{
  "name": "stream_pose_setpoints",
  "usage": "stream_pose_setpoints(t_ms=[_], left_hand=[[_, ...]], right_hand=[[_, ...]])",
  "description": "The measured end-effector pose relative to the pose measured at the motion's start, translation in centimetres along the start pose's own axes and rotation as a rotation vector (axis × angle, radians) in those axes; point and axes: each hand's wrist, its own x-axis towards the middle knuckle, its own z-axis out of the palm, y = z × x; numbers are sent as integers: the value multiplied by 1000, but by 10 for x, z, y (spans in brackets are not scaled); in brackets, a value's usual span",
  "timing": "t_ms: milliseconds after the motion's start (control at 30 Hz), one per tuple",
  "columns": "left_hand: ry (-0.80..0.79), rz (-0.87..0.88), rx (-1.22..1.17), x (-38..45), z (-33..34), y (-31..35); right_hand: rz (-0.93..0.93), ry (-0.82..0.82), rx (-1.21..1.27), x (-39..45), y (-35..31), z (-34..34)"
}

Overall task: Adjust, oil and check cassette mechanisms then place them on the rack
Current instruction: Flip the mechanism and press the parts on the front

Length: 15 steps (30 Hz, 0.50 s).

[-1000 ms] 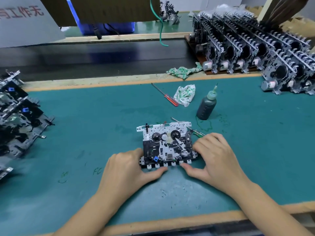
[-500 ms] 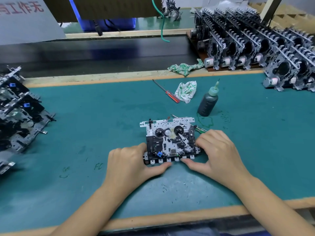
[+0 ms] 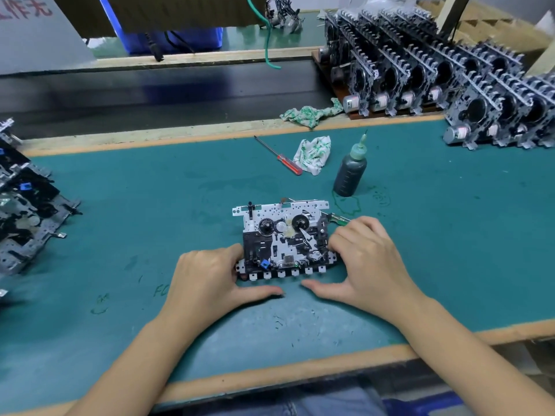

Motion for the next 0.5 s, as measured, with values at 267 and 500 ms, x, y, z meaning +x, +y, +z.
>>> stream_pose_setpoints(t_ms=[267,500], left_hand=[[19,-23,50,-1,2,3],[-6,-47,58,-2,1,3]], right_hand=[[42,52,3,2,-3,1],[-35,11,-17,1,2,-2]])
